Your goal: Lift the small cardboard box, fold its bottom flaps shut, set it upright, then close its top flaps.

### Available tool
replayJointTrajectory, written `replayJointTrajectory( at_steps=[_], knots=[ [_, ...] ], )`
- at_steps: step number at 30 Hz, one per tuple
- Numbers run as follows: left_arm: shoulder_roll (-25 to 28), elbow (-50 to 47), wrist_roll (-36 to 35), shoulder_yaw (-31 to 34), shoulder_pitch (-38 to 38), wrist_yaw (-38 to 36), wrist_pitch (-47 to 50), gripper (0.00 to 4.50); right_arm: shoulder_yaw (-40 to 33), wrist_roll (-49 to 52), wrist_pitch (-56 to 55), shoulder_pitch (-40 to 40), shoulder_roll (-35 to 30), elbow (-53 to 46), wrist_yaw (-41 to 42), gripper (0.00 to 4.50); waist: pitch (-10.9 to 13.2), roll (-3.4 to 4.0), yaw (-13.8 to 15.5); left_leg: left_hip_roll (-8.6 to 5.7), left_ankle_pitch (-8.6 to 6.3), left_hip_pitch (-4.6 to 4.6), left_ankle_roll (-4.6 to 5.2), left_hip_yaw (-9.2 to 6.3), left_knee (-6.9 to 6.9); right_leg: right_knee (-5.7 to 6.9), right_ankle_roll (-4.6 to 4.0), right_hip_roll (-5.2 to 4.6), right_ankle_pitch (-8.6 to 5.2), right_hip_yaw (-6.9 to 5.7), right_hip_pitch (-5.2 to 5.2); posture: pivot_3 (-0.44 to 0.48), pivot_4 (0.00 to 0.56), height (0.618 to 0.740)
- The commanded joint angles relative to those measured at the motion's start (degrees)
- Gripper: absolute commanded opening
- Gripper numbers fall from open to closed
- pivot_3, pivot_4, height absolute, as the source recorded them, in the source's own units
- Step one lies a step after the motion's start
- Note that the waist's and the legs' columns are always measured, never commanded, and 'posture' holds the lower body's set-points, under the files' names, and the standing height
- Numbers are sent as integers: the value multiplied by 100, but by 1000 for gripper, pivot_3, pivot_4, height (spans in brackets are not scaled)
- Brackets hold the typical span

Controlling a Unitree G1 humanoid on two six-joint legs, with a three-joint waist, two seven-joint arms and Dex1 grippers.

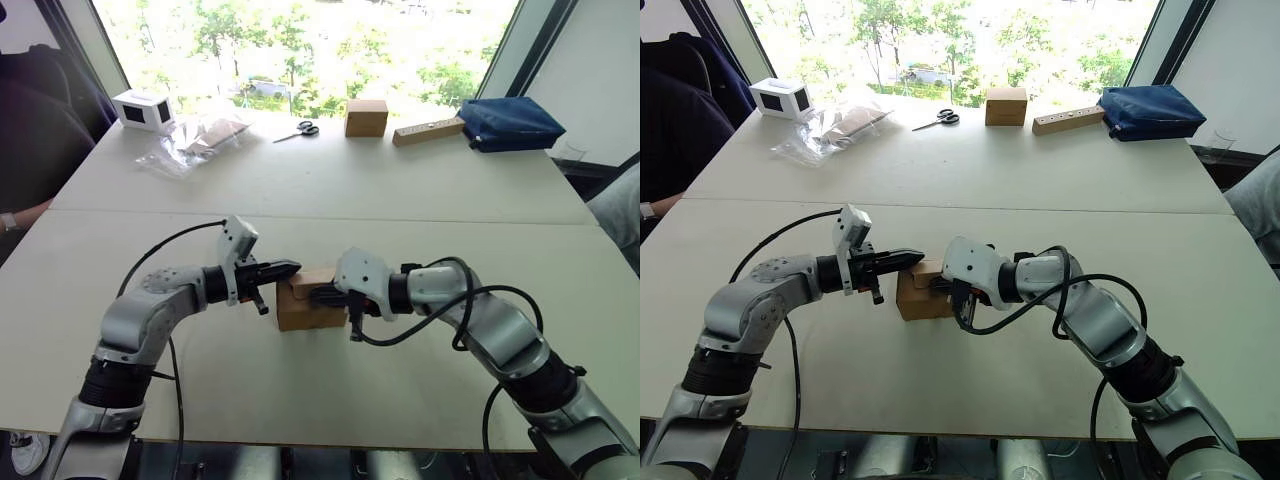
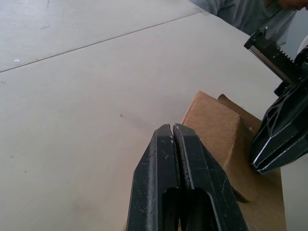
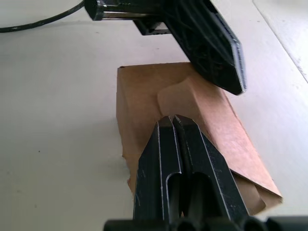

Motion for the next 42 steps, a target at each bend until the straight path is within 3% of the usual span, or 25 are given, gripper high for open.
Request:
replayJointTrajectory(
  at_steps=[1, 23, 31, 42],
  knots=[
    [-31, -113, -75, 100, -49, 75, 54, 42, -81, 29, -70, -37, 62, -110, 53, 0, 0, 0, -1, 0, 0, 0, 0, 0, 0, 0, 0, 0, 0, 0, 0, 0, 150, 740],
    [-20, -351, -47, -44, 49, 2, 202, 42, 158, -693, -458, -125, 186, 405, 7, 0, 0, 0, -1, 0, 1, 2, -1, 0, 0, 0, 0, 0, 0, 0, 2, 0, 150, 740],
    [108, -372, 211, -206, 2, -135, -93, 42, -477, 250, 104, 47, 106, -214, 369, 0, 0, 0, 0, 0, 0, 1, 0, -1, 0, -1, 0, 0, 0, 0, 2, 0, 150, 740],
    [397, -480, 854, -620, 62, -324, -790, 42, -1108, 567, 304, 15, 170, 140, 70, 0, 0, 0, 2, 0, 0, 2, 0, 0, 0, -1, -1, 0, 0, 0, 2, 0, 150, 740]
  ],
)
